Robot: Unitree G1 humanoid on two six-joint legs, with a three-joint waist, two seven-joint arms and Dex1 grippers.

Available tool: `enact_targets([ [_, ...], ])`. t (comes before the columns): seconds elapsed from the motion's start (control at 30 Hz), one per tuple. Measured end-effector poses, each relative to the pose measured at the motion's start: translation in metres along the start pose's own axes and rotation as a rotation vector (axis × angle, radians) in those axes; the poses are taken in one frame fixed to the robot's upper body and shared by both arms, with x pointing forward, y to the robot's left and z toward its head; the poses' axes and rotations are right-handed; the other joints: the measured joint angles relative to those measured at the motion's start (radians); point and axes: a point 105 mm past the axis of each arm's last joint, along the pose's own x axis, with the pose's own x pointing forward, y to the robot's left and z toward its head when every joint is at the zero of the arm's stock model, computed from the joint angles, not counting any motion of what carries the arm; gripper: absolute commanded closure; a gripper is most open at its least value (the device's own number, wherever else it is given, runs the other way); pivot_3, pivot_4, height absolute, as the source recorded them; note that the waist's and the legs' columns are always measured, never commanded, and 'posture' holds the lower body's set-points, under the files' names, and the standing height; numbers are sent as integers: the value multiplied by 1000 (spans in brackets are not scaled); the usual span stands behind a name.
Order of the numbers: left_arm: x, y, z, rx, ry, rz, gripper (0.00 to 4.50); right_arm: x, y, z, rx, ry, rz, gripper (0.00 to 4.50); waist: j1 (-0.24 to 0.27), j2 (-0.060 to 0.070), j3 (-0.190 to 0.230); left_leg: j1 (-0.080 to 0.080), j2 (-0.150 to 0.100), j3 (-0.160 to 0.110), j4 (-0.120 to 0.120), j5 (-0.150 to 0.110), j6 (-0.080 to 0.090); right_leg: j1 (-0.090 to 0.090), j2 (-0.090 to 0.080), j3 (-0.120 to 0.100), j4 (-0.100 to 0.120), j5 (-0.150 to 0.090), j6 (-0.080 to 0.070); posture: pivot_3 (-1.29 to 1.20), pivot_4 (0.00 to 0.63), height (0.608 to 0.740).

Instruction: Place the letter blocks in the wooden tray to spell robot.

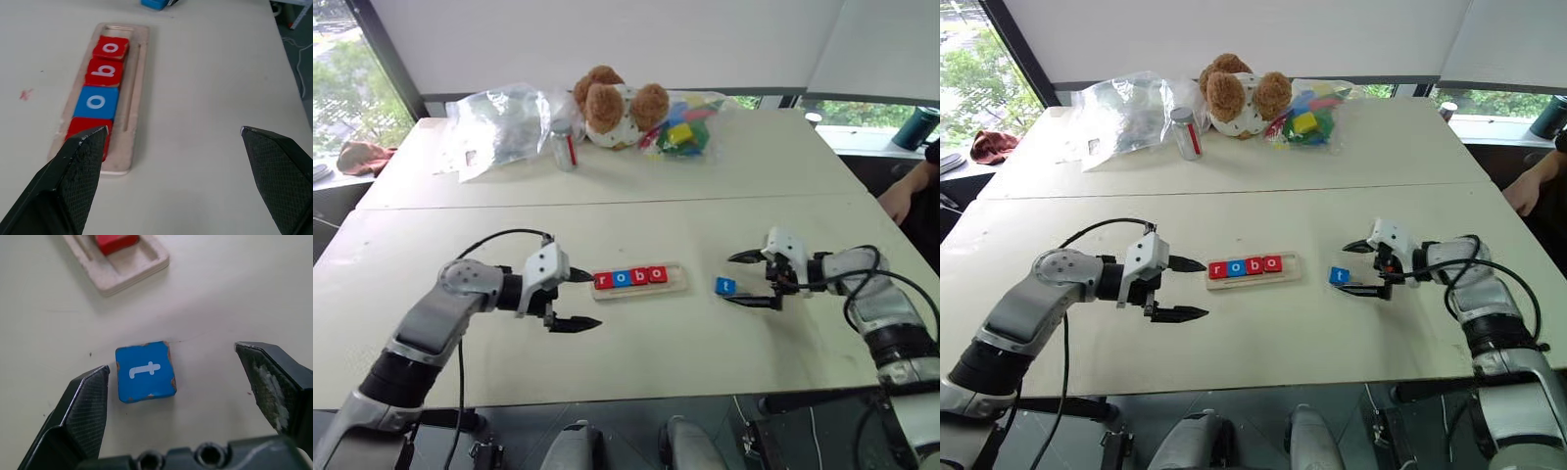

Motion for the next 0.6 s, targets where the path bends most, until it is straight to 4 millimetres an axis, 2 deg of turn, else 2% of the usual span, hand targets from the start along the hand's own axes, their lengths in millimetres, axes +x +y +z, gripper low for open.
enact_targets([
  [0.1, -3, 5, 0, -3, 4, -2, 0, -12, 10, -4, 22, 18, 2, 44, -2, 0, 0, 0, 0, 0, 0, 0, 0, 0, 0, 0, 0, 0, 0, 0, 150, 740],
  [0.27, -4, 8, 5, 22, 0, -34, 0, -12, 11, -14, 55, 32, -1, 44, -11, 0, 0, 1, 0, 2, 0, 0, 0, 0, 1, 1, 1, 0, 0, 0, 150, 740],
  [0.57, -8, 8, -1, 37, 30, -35, 0, 11, 2, -9, 89, -13, 42, 44, -8, 0, 0, 1, 0, 2, 0, 0, 0, -1, 1, 1, 1, 0, 0, 0, 150, 740],
  [0.6, -7, 6, -2, 32, 31, -36, 0, 14, 2, -8, 89, -17, 50, 276, -6, 0, 0, 0, 0, 2, 0, 0, 0, -1, 1, 1, 1, 0, 0, 0, 150, 740],
])
